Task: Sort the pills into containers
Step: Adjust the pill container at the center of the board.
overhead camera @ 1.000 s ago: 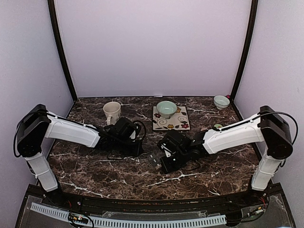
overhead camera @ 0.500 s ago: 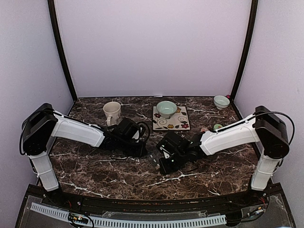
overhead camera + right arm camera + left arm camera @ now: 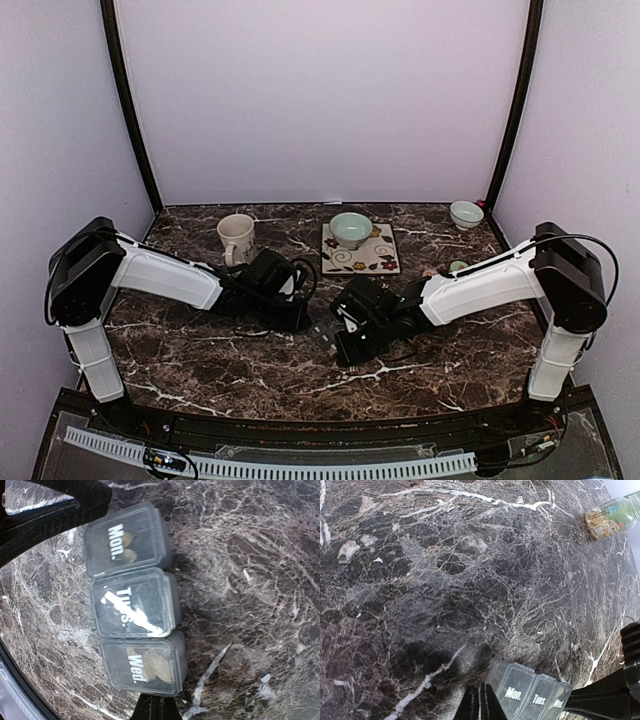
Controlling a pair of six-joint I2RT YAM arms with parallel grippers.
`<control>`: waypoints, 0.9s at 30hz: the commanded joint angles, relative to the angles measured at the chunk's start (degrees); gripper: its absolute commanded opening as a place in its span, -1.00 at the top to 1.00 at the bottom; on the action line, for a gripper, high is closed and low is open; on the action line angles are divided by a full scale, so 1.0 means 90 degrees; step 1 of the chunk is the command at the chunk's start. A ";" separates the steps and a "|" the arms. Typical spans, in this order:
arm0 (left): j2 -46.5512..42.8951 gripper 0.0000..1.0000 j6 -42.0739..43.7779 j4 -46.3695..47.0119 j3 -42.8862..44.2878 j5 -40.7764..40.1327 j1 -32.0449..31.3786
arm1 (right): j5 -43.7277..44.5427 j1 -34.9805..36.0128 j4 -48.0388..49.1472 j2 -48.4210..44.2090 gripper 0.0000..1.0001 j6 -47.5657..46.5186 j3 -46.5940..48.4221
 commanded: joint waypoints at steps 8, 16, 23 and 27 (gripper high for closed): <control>0.0043 0.86 0.0076 -0.0009 -0.0009 0.0159 0.0047 | 0.0142 -0.0224 0.0007 0.0124 1.00 -0.0061 0.0236; -0.0135 0.86 -0.0116 0.0097 -0.0302 0.0203 0.0038 | 0.0148 -0.0374 -0.0015 0.0192 1.00 -0.0159 0.0373; -0.0304 0.86 -0.0197 0.0128 -0.0494 0.0195 0.0028 | 0.0141 -0.0559 -0.0059 0.0281 1.00 -0.0276 0.0517; -0.0329 0.86 -0.0214 0.0132 -0.0513 0.0175 0.0013 | 0.0136 -0.0623 -0.0109 0.0328 1.00 -0.0345 0.0628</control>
